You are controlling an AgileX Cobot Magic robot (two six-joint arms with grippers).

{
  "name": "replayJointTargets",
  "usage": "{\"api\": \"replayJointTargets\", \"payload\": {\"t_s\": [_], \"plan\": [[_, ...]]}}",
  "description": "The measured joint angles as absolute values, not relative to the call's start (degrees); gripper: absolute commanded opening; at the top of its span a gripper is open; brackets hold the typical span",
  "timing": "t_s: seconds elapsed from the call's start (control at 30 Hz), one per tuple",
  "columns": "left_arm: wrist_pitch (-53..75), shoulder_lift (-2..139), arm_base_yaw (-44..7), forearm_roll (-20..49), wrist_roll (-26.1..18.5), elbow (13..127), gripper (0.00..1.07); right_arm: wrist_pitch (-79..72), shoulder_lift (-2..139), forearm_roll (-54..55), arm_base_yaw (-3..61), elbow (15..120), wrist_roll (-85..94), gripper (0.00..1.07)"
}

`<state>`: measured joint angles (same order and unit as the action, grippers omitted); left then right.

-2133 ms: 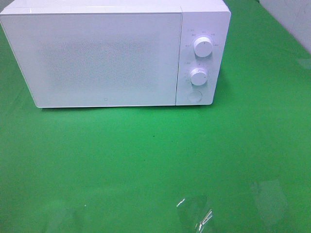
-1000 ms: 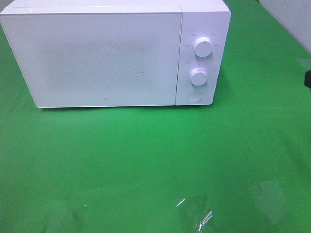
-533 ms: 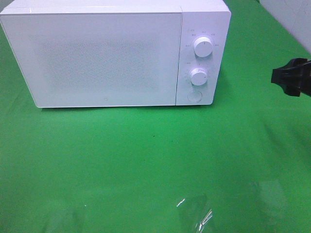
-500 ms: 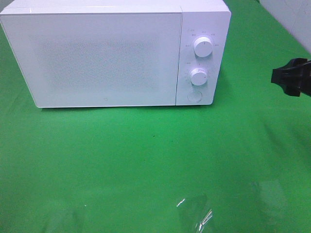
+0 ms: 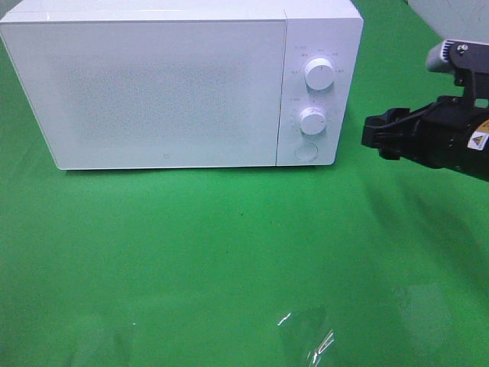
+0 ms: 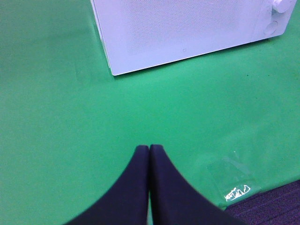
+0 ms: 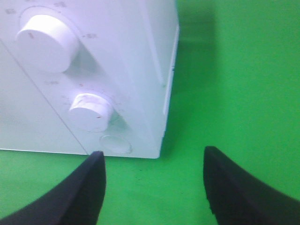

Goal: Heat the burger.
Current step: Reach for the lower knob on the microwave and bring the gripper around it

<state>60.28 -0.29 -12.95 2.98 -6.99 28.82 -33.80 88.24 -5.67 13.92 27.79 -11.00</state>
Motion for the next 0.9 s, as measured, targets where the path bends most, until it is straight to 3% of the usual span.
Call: {"api": "replayJointTargets", "payload": {"t_s": [0.13,0.47,0.9], "plan": [[60.3,-0.3,-12.9,3.0,-7.0,28.8,0.0,-37.6,91.4,-0.8,18.4,28.0,-6.6,0.57],[60.3,-0.3,-12.9,3.0,-7.0,28.8,0.0,-41.1,98.1,25.0,32.9,34.0,18.0,0.57],[60.3,-0.3,-12.9,3.0,-7.0,28.8,0.0,-54.9,106.2,32.1,35.4,35.6,24.7,0.57]]}}
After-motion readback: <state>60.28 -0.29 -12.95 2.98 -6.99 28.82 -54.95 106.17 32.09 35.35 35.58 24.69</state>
